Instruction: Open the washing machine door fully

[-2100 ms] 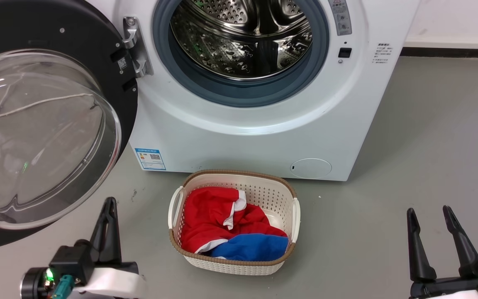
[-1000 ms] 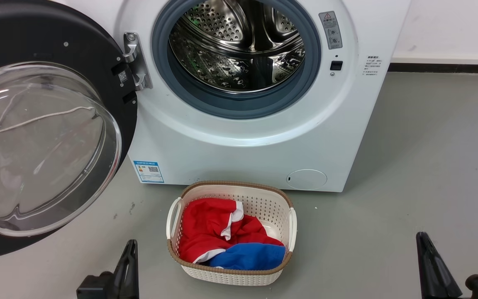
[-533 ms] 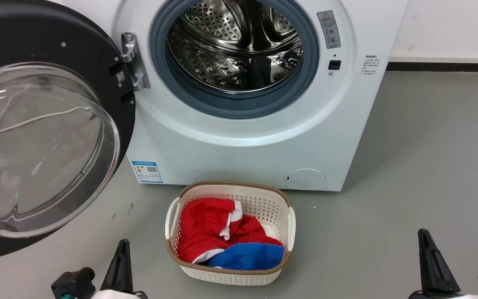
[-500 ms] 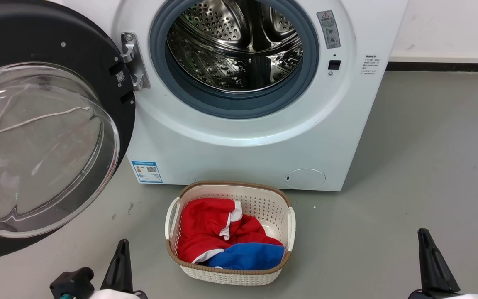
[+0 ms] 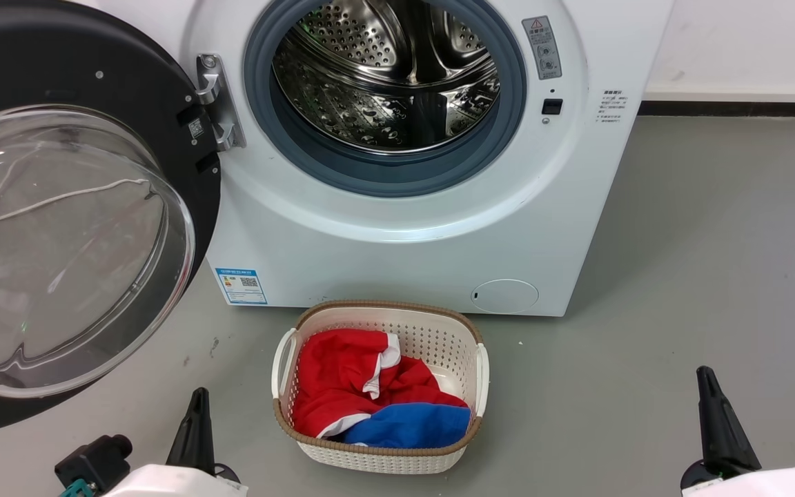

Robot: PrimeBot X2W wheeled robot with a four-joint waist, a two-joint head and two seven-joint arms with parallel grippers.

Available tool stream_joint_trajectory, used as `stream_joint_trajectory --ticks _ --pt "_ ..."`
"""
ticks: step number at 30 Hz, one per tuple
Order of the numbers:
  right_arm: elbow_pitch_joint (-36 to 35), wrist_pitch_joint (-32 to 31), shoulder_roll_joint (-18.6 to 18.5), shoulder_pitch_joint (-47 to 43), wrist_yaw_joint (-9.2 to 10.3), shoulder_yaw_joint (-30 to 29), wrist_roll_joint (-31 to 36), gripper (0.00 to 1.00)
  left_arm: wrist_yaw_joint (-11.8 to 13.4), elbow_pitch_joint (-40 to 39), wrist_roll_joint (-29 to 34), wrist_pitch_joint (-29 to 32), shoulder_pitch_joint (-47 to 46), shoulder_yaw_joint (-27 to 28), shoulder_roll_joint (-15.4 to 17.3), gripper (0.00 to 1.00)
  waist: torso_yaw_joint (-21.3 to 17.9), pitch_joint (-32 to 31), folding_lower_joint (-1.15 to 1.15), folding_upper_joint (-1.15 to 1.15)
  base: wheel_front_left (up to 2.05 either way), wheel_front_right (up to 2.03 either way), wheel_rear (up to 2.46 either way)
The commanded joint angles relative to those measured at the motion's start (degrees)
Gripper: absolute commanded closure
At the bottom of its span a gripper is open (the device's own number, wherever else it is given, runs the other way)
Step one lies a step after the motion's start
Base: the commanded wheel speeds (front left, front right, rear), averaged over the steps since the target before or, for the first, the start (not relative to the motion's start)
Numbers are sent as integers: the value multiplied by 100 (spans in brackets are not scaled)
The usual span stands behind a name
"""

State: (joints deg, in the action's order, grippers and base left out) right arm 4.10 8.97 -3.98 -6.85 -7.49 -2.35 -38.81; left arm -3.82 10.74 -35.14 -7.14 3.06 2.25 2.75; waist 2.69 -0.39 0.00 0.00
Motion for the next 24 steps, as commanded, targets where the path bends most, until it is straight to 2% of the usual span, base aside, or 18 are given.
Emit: stream_joint_trajectory --ticks 1,24 --pt "-30 -28 -55 150 -1 0 -201 100 -29 -55 -190 38 -166 31 10 100 -3 0 0 0 0 0 0" --pt "295 -440 -92 544 -1 -23 -1996 100 -144 69 -2010 480 -433 165 13 100 -68 14 0 0 0 0 0"
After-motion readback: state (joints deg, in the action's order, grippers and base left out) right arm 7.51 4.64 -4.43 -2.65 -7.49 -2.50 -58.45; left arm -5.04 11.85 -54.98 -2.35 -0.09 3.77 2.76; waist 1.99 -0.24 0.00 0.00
